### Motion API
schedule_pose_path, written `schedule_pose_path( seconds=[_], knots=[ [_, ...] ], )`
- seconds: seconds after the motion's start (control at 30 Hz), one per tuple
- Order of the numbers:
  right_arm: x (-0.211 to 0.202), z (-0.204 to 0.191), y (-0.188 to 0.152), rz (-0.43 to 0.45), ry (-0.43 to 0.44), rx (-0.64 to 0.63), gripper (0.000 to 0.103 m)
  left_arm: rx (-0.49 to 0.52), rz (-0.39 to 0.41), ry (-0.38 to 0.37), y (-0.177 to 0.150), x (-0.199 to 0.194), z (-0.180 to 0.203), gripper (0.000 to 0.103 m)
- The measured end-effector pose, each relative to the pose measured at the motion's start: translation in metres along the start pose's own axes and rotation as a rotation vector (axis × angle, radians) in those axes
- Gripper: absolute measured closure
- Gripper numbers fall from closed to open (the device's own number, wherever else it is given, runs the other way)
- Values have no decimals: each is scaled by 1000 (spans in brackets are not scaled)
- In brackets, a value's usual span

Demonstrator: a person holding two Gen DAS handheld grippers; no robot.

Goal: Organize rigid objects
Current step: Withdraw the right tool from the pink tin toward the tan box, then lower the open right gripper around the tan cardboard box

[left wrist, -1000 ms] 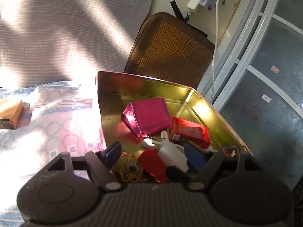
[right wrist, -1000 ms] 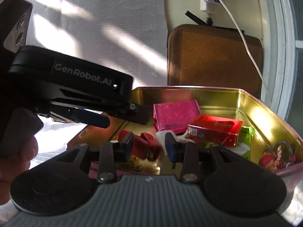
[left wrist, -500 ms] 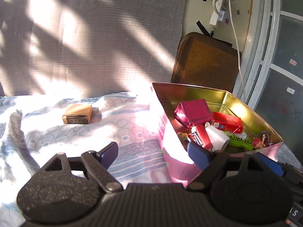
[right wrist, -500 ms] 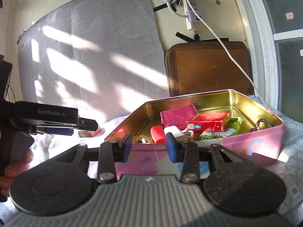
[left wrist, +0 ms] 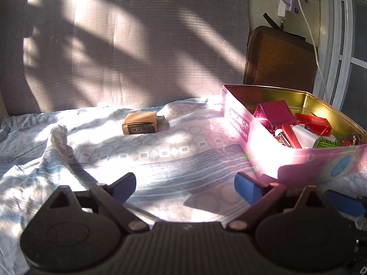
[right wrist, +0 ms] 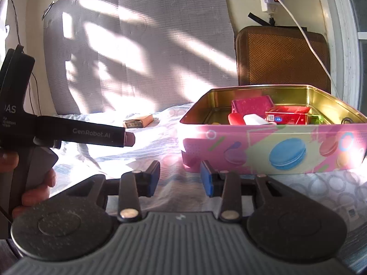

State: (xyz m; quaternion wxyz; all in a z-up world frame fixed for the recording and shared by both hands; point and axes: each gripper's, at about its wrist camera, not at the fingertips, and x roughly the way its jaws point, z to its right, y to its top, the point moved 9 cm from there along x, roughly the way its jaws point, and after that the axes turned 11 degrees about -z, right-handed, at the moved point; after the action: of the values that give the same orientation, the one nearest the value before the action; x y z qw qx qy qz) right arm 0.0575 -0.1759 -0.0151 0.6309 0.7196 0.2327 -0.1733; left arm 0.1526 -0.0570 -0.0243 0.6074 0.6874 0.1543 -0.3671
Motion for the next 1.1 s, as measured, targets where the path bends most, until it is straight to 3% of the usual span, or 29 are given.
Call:
schedule_pose_path(
  seconds=[0.33, 0.47, 0.7, 1.0, 1.1],
  knots=[
    [22, -32, 5, -48, 7, -75, 61, -18, 3, 106, -1, 11, -54, 5],
    [32, -47, 11, -57, 14, -110, 59, -13, 1, 186, 3, 19, -87, 5],
    [64, -71, 23, -107, 54, -138, 56, -85, 5, 273, 3, 29, -134, 5],
    [130, -100, 67, -126, 43, -128, 55, -285, -1, 278, 1, 25, -182, 3],
    [162, -106, 86, -120, 18, -98, 45, -356, -22, 256, -3, 29, -194, 3]
  ],
)
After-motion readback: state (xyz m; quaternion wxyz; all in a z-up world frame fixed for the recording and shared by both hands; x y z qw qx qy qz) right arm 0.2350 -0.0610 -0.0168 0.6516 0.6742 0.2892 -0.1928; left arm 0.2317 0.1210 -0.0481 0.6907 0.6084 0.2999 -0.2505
